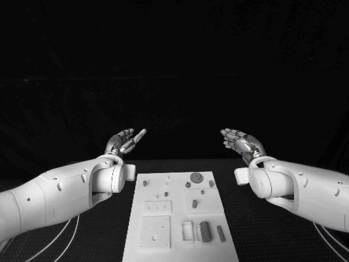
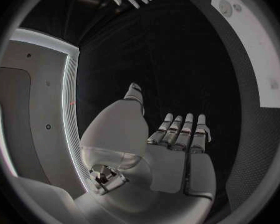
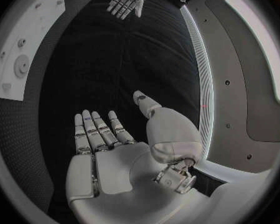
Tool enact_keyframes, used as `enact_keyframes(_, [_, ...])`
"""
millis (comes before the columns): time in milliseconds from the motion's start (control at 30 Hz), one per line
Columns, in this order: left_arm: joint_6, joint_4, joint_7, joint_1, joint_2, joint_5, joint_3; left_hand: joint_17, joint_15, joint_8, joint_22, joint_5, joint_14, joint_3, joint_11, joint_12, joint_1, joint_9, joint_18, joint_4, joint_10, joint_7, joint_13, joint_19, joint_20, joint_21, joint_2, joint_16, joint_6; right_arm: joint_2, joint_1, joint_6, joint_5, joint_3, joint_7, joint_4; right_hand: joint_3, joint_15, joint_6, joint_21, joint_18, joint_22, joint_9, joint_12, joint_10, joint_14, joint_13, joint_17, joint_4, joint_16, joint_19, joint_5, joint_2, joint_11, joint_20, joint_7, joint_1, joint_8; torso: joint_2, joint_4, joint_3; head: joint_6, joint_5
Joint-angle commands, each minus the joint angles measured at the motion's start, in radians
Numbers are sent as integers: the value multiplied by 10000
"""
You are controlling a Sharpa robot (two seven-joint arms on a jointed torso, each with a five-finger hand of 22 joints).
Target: Assemble the parts on the task board
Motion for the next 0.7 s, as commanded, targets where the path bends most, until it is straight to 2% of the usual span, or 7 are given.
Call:
enact_keyframes(33, [1489,-758,-1124,313,272,-301,-156,1024,202,328,1617,81,935,-23,146,213,506,393,96,122,843,660,135,928,-81,222,71,583,376,99,329,2445,-695,-210,-1043,-629,718,30,1382,380,428,2812,710,544,2171,1425,277,633,-810,851,1556,83,-464,-103,-68,1110,1042,964,-1,0,0,-3,0])
enact_keyframes(133, [1831,-1304,-1421,541,469,-345,-311,1640,364,719,2859,80,1777,-32,252,382,656,851,217,125,1635,812,247,1918,-196,375,91,1046,873,163,583,3116,-846,-402,-1352,-1088,959,-78,1916,441,643,2784,851,698,2756,1896,314,763,-1224,1110,2197,78,-646,-269,-100,1016,1354,1211,-1,0,0,-3,0])
enact_keyframes(333, [2124,-1770,-1675,736,638,-383,-443,2016,232,1667,2795,116,3853,450,464,1447,1750,1526,798,22,4441,1122,796,3935,-616,948,108,2036,2596,227,842,3803,-1001,-597,-1668,-1557,1238,-428,2667,543,1004,2741,1084,1028,3951,2870,483,1106,-1560,1610,3266,72,-966,-533,-168,937,1933,1481,-1,0,0,-3,0])
enact_keyframes(433, [2136,-1790,-1685,744,645,-385,-448,2316,-409,2025,2698,87,5489,1256,229,2045,2939,1511,1153,31,5877,979,1112,5567,-842,1413,41,2759,3825,238,885,3917,-1027,-630,-1720,-1635,1261,-682,3166,652,1218,2756,1254,1178,4613,3497,613,1360,-1579,1908,3926,66,-1196,-770,-215,868,2332,1641,-1,0,0,-3,0])
enact_keyframes(467, [3233,-1738,-2193,742,499,-1238,-453,2414,-612,2130,2677,107,5985,1441,65,2199,3191,1498,1273,39,6278,880,1203,6049,-944,1554,38,2972,4190,598,883,2729,-6636,-629,-2518,-2512,1247,-749,3307,678,1276,2762,1307,1206,4794,3662,653,1436,-1583,1975,4107,65,-1242,-835,-226,837,2428,1677,0,-3,2,-79,-19])
enact_keyframes(567, [3371,-1685,-2273,742,474,-1580,-453,2666,-1099,2398,2646,102,7021,1680,-367,2557,3587,1476,1471,61,7320,566,1446,7141,-1153,1864,-33,3429,5220,725,883,2747,-7427,-628,-2614,-2725,1176,-1015,3838,808,1487,2813,1509,1302,5456,4276,814,1735,-1596,2215,4783,65,-1353,-1085,-265,741,2693,1795,3,5,0,-92,-33])
enact_keyframes(700, [3585,-1618,-2296,742,420,-1833,-454,2860,-1421,2454,2591,93,7685,1803,-673,2659,3939,1377,1541,65,8067,246,1619,7884,-1342,1997,-49,3681,6055,916,882,2873,-8251,-627,-2687,-2964,1140,-1330,4478,1005,1725,2933,1743,1389,6219,5000,1015,2106,-1604,2458,5551,71,-1311,-1374,-322,493,2873,1900,1,10,-4,-111,-27])
